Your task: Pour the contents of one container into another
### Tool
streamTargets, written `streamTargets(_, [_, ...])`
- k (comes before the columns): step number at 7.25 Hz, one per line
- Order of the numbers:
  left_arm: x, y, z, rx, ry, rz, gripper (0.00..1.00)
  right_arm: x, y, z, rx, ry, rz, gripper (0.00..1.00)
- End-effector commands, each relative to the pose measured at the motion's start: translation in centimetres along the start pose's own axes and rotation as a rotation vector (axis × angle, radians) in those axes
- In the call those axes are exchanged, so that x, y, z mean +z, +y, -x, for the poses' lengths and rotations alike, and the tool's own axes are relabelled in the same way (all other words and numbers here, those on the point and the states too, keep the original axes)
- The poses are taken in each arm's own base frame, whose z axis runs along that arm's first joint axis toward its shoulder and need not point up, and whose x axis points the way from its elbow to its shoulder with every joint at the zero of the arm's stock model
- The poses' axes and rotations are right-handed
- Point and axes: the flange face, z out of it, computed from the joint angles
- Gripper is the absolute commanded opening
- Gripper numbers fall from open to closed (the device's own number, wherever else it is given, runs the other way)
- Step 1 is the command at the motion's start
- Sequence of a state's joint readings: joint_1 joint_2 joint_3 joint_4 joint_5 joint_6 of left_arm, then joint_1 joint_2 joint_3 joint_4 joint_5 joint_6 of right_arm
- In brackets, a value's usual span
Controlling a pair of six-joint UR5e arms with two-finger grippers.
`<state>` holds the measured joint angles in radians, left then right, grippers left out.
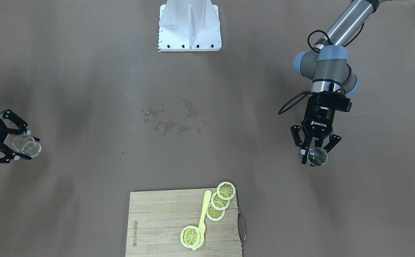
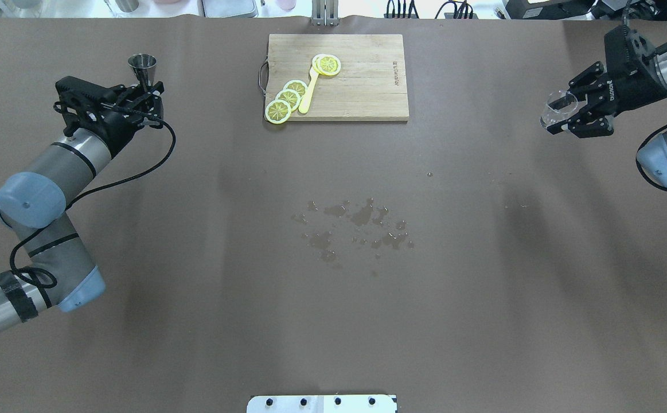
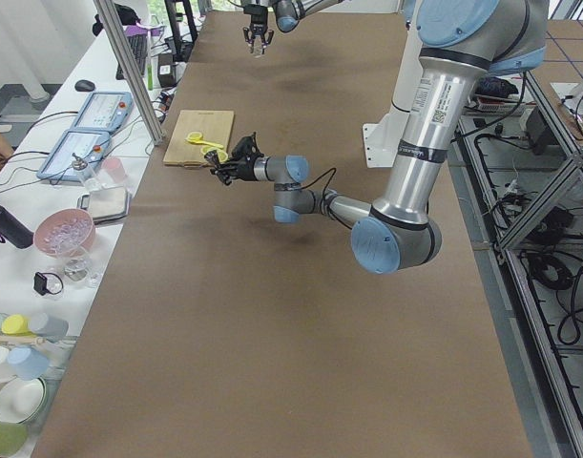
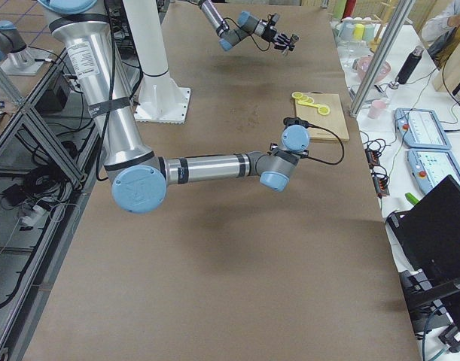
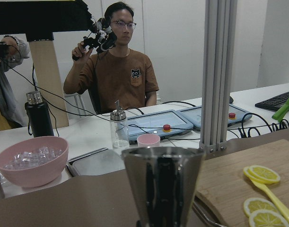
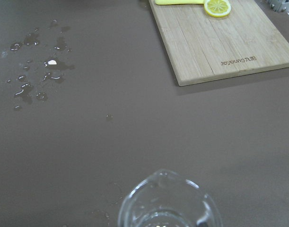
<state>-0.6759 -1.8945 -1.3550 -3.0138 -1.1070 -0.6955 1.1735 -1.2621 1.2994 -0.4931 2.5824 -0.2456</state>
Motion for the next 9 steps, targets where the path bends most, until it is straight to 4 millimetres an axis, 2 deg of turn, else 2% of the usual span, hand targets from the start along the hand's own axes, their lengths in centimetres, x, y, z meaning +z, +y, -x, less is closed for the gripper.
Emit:
streamTargets(1, [-0.2,-0.2,2.0,-0.015,-0.029,-0.06,0.0,0.5,2.7,0.0,-0.008,-0.004,-0.026,0.0])
streamTargets(2, [-0.5,-0.6,2.2,-0.028,-0.046,-0.105,0.0,0.7,3.5,0.1,-0.027,-0.003,-0.037,0.0])
streamTargets(4, [-1.0,-0.3,1.9,-0.034,-0.099,-0.156,0.0,1.8,3.4,0.9,-0.035,-0.019,-0.052,0.0])
streamTargets(5, [-1.4,0.7,0.2,-0.038,-0.111,-0.17,0.0,2.4,3.2,1.4,-0.007,-0.022,-0.06,0.0])
streamTargets(6, [-1.4,0.5,-0.7,-0.046,-0.123,-0.19,0.0,3.4,2.8,2.1,0.01,-0.014,-0.077,0.0])
streamTargets(8, [-1.2,-1.1,-1.7,-0.049,-0.159,-0.223,0.0,5.7,1.9,3.9,0.057,-0.004,-0.115,0.0])
streamTargets(9, [-1.5,-2.6,-2.5,-0.035,-0.187,-0.221,0.0,6.6,1.6,4.4,0.066,0.004,-0.124,0.0])
